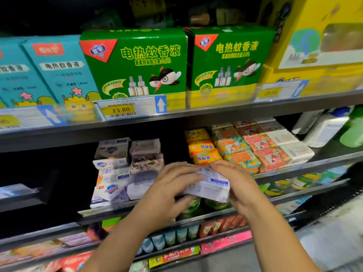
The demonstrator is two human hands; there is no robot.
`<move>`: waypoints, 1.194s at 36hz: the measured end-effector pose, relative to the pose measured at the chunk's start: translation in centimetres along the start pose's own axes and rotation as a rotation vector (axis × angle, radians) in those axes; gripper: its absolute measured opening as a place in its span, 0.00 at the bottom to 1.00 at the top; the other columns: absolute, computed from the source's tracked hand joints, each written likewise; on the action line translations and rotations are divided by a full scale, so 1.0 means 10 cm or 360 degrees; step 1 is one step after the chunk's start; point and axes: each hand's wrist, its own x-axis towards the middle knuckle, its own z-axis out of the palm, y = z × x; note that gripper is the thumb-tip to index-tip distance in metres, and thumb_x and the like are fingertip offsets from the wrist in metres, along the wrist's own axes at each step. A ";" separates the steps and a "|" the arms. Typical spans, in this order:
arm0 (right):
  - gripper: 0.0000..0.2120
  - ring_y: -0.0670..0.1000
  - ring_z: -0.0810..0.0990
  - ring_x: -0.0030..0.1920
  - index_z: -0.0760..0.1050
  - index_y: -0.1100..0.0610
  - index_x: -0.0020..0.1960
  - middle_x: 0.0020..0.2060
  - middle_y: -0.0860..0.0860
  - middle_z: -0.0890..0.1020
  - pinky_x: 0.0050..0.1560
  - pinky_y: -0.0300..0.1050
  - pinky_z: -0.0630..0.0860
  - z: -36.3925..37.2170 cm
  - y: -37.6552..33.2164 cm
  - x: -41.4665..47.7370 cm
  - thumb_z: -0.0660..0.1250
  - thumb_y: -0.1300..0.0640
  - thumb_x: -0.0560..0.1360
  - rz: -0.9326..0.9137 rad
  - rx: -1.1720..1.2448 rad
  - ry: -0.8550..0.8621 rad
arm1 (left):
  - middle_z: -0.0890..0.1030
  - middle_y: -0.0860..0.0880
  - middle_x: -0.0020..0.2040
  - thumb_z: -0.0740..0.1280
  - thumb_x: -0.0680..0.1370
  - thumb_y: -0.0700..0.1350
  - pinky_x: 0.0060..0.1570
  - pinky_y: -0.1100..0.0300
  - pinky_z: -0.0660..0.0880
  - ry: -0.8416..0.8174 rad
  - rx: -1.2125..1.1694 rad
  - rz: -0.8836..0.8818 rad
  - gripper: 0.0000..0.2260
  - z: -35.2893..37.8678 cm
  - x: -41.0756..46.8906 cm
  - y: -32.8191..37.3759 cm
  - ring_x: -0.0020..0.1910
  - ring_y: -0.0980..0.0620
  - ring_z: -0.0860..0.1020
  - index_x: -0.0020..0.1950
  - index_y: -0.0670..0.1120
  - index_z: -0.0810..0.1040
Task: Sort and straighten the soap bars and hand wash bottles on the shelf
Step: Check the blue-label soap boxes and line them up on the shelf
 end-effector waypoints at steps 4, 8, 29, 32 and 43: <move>0.19 0.54 0.83 0.38 0.82 0.59 0.54 0.45 0.59 0.86 0.32 0.44 0.77 -0.04 -0.06 -0.08 0.63 0.44 0.80 0.0101 -0.0092 -0.0065 | 0.75 0.67 0.61 0.73 0.72 0.56 0.58 0.71 0.69 0.0150 -0.0371 -0.0487 0.19 -0.04 0.00 0.08 0.62 0.65 0.73 0.61 0.64 0.75; 0.22 0.54 0.85 0.51 0.82 0.53 0.56 0.51 0.54 0.87 0.51 0.47 0.78 -0.05 -0.08 -0.13 0.65 0.38 0.74 0.0006 -0.0265 -0.0216 | 0.83 0.58 0.45 0.76 0.73 0.41 0.42 0.67 0.77 0.0499 -0.1112 -0.0864 0.14 -0.05 0.13 0.24 0.43 0.60 0.81 0.56 0.48 0.78; 0.32 0.54 0.83 0.51 0.76 0.52 0.65 0.56 0.54 0.84 0.48 0.45 0.80 -0.31 -0.14 0.01 0.81 0.55 0.63 -0.0035 -0.0062 -0.0583 | 0.76 0.61 0.60 0.66 0.73 0.62 0.59 0.58 0.75 0.0275 -0.0629 -0.0786 0.17 0.02 0.18 0.24 0.61 0.57 0.76 0.61 0.66 0.74; 0.23 0.56 0.80 0.62 0.77 0.56 0.66 0.61 0.55 0.83 0.61 0.51 0.76 -0.30 -0.12 0.02 0.76 0.55 0.72 -0.0129 -0.0180 -0.0501 | 0.82 0.54 0.55 0.70 0.74 0.54 0.52 0.58 0.79 0.0387 -0.1038 -0.0924 0.17 0.05 0.20 0.32 0.54 0.54 0.81 0.62 0.55 0.76; 0.05 0.55 0.85 0.43 0.79 0.48 0.48 0.49 0.53 0.82 0.27 0.45 0.77 -0.31 -0.20 -0.05 0.70 0.53 0.72 -0.0095 0.0013 -0.0273 | 0.64 0.65 0.71 0.77 0.71 0.46 0.58 0.57 0.78 -0.0032 -0.1000 -0.0633 0.26 0.12 0.10 0.37 0.69 0.55 0.72 0.65 0.64 0.76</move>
